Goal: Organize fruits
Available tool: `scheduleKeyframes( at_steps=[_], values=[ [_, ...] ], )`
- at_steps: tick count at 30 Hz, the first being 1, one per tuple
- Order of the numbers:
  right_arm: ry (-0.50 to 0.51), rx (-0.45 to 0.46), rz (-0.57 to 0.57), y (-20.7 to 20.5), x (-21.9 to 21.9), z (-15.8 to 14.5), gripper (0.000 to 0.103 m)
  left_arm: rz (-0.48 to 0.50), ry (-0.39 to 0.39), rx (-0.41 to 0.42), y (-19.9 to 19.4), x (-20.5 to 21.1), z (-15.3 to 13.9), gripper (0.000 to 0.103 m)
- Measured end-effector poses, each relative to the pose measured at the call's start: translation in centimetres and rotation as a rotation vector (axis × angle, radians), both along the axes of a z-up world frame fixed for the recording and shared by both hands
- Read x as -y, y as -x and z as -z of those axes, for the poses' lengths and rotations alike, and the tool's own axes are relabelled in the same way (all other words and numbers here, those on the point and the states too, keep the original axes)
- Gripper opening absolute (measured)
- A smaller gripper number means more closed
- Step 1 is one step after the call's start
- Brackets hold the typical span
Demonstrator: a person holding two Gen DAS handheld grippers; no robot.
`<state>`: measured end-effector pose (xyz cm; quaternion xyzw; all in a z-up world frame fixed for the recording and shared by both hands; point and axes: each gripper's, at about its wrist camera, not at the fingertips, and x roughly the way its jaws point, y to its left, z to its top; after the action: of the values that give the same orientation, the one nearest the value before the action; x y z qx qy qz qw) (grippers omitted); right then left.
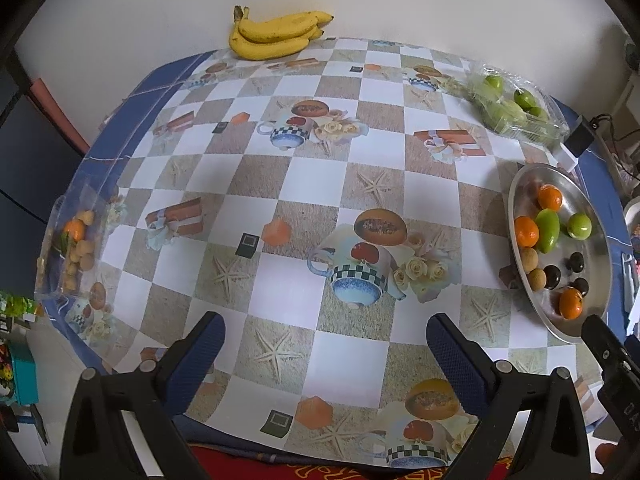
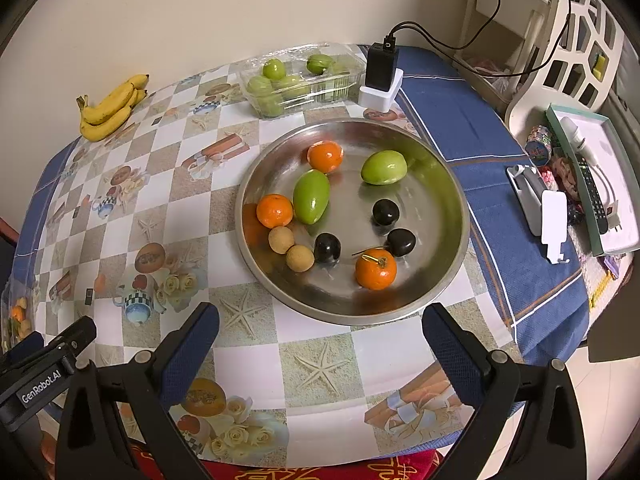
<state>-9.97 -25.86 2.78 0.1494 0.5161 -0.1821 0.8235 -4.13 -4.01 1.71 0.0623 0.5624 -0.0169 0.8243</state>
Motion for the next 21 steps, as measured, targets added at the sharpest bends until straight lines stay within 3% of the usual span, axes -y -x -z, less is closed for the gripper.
scheduleKeyframes(
  at_steps=[21],
  values=[
    [0.011,-0.016,-0.004,-0.13,-0.02,0.11,0.101,0.007,-0.005,0.013,0.19,0.01,-0.13,0.102]
  ],
)
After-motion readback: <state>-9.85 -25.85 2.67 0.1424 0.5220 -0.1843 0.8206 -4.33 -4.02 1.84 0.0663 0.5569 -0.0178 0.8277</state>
